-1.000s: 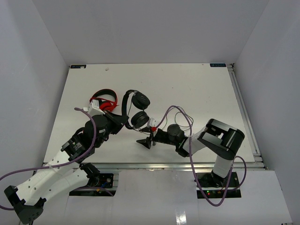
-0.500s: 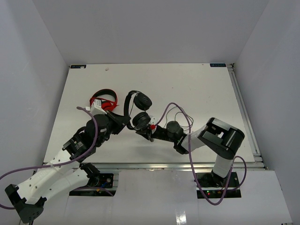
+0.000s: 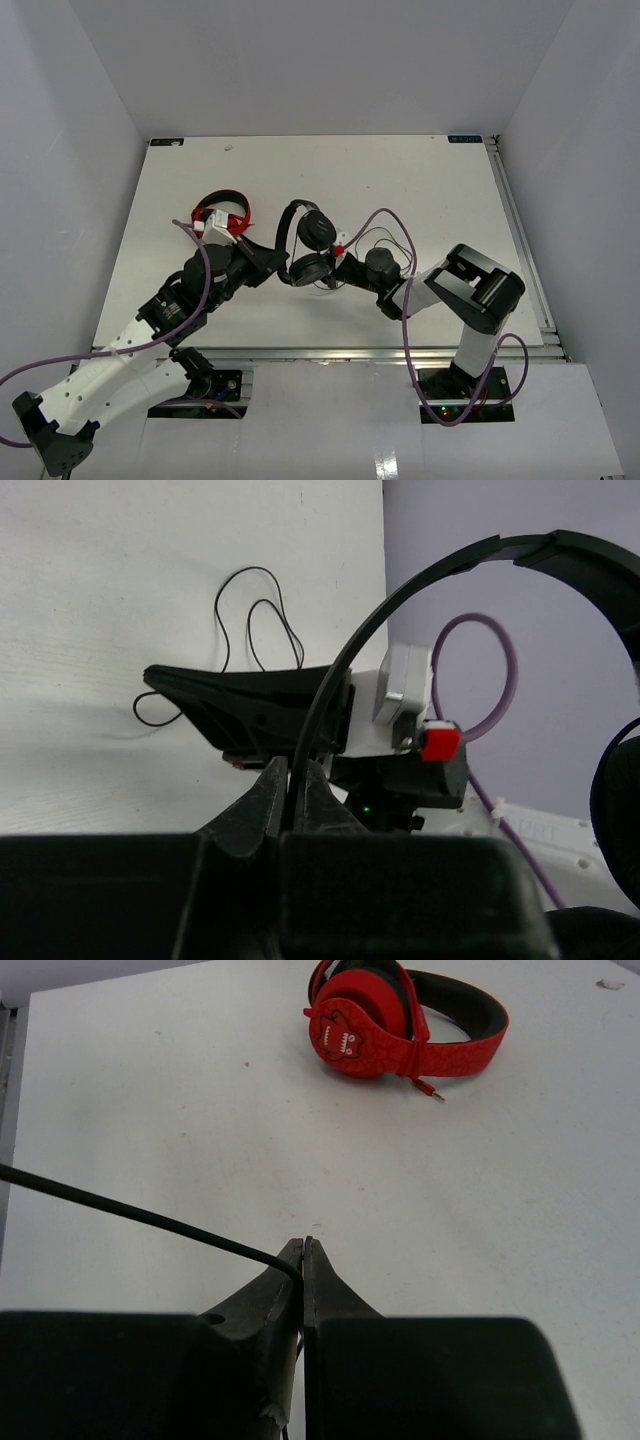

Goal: Wrap the headphones

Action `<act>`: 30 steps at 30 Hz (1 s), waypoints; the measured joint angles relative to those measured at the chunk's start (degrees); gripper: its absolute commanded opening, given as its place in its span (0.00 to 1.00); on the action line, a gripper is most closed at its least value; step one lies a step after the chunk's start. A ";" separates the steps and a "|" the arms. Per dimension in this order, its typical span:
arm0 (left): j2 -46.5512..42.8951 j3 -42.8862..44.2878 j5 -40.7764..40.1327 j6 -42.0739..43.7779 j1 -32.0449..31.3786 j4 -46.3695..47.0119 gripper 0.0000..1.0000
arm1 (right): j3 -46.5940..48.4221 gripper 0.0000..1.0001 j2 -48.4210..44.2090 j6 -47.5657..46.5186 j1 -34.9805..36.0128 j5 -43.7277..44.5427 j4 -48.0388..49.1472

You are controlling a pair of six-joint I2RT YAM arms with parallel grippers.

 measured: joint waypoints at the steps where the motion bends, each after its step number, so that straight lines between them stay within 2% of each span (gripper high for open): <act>1: 0.00 -0.47 0.85 1.16 0.02 0.64 0.00 | 0.00 0.08 -0.32 0.58 -0.56 0.04 0.14; 11: -1.53 -4.12 6.82 10.28 0.06 3.57 0.00 | 1.87 0.08 -7.42 3.73 -4.43 1.58 0.22; 13: -2.33 -4.12 5.23 11.69 0.10 3.26 0.00 | 1.25 0.08 -9.51 5.46 -6.07 1.28 0.24; 19: -4.00 -3.62 -6.39 12.14 0.34 -0.20 0.00 | -5.06 0.08 -16.14 11.84 -12.57 0.08 0.71; 30: -0.78 0.46 -16.58 7.02 0.32 -3.17 0.00 | -11.49 0.08 -16.86 18.91 -14.02 -2.15 0.31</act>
